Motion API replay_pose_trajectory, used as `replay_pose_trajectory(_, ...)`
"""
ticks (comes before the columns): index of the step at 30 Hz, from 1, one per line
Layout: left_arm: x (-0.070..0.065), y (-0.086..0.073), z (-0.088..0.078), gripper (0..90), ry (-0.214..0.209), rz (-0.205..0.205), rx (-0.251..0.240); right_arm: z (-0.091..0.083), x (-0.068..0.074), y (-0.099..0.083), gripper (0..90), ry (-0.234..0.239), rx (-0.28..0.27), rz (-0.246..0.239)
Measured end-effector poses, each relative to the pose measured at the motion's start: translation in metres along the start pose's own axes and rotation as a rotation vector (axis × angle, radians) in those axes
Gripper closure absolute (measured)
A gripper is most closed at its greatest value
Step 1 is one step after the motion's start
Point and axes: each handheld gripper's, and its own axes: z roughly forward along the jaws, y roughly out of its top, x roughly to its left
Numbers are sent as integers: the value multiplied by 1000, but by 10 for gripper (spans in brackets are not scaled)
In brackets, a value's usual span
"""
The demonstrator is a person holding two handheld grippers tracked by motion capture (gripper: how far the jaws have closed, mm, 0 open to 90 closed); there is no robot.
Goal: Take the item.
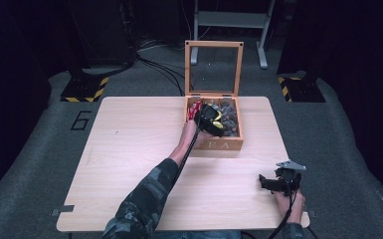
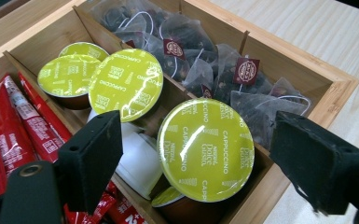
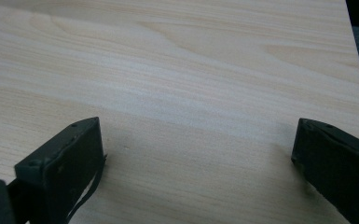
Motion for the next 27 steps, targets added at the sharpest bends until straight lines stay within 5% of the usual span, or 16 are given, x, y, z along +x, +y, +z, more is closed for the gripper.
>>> replay_pose_trajectory(19, 2, -8, 9, 402, 3, 37, 37, 0, 0, 0, 16, -2, -2, -3)
replay_pose_trajectory(27, 8, -15, 14, 493, -10, 19, 53, 0, 0, 0, 17, -3, -4, 4)
